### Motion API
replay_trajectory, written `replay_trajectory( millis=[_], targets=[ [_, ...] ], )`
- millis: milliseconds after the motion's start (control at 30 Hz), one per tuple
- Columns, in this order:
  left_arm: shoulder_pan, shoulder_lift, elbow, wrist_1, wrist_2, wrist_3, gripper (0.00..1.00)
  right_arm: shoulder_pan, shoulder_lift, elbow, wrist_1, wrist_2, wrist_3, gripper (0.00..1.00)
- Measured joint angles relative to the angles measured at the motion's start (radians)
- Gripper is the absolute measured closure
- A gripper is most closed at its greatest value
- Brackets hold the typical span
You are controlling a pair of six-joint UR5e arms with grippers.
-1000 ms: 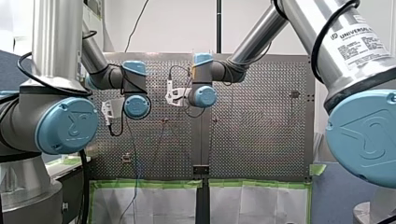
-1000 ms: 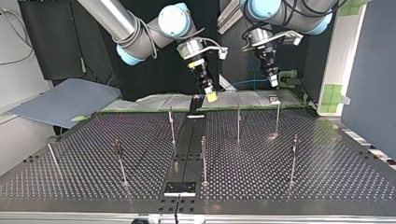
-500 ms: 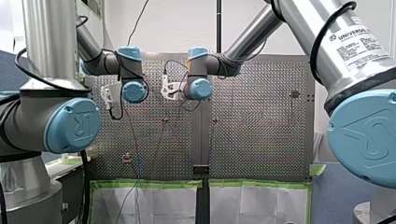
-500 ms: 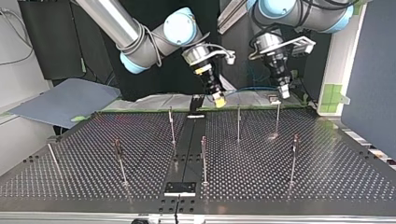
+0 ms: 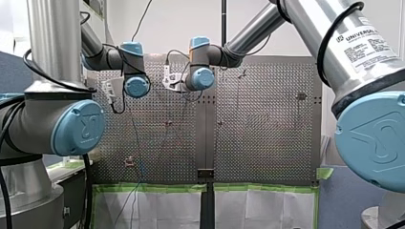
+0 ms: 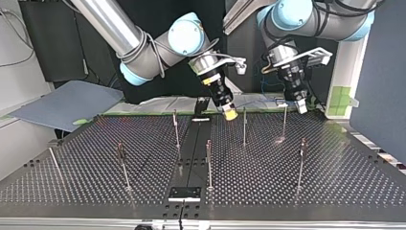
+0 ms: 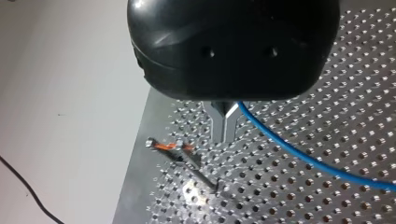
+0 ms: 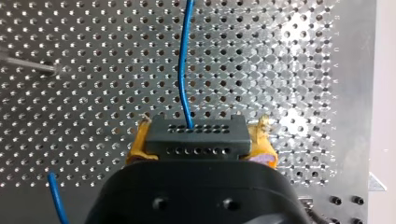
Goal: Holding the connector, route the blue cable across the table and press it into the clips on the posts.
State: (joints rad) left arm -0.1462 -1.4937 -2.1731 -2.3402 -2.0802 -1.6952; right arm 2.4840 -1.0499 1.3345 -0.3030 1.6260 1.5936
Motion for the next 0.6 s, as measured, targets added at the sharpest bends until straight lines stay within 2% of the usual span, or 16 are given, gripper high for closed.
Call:
replay_trajectory(
  millis=[200, 467, 600],
  targets=[
    [0.021, -0.001, 0.034, -0.012, 0.029, -0.001, 1.00, -0.003, 0.008, -0.054, 0.054, -0.021, 0.012, 1.00],
    [0.054, -0.002, 0.073, -0.037, 0.053, -0.003, 1.00, -0.002, 0.044, -0.125, 0.125, -0.039, 0.014, 1.00],
    [0.071, -0.005, 0.083, -0.040, 0.081, -0.008, 1.00, -0.003, 0.052, -0.165, 0.165, -0.047, 0.014, 1.00]
  ],
)
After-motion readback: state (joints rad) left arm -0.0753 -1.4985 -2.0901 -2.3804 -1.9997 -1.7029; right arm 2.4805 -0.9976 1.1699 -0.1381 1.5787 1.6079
